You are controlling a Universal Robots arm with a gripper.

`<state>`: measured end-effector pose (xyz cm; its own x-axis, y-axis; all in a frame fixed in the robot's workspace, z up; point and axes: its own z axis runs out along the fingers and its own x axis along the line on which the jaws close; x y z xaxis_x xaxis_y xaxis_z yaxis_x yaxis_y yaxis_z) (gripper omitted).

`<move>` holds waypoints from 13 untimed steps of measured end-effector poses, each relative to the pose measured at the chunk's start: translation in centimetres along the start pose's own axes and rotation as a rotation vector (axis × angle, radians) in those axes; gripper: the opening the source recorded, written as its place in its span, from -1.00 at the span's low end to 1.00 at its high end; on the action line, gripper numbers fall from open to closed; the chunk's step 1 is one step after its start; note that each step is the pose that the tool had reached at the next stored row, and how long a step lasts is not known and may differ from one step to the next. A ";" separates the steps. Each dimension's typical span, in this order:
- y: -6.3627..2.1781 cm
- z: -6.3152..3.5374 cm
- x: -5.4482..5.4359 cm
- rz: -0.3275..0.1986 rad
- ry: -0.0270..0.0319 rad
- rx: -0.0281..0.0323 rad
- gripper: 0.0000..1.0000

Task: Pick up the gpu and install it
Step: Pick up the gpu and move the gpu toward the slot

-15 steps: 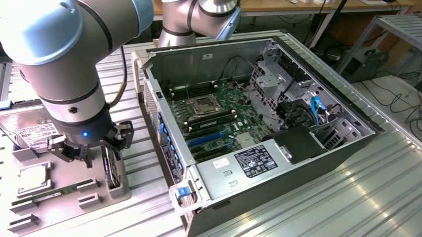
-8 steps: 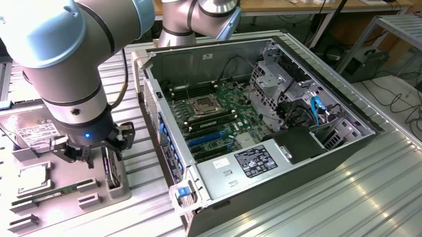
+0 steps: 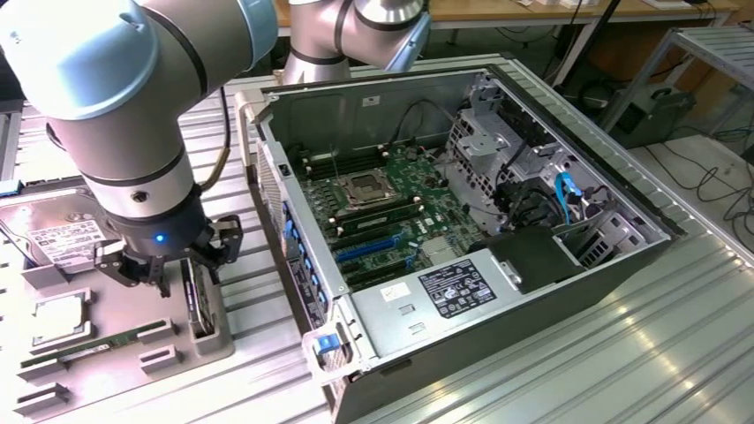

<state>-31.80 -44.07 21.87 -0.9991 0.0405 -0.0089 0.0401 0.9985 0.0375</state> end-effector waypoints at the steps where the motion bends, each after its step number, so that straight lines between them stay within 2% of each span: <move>1: -0.01 0.02 0.0 0.000 0.0000 0.0001 0.20; 7: -0.07 0.07 0.0 0.000 -0.0003 0.0002 0.18; 8: -0.07 0.07 0.0 0.000 -0.0003 0.0002 0.04; 9: -0.07 0.07 0.0 0.000 -0.0003 0.0002 0.04; 10: -0.07 0.08 0.0 0.000 -0.0003 0.0002 -0.10; 13: -0.10 0.16 0.0 0.000 -0.0003 0.0002 -0.10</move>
<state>-31.81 -44.15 21.71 -0.9991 0.0405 -0.0092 0.0401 0.9985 0.0373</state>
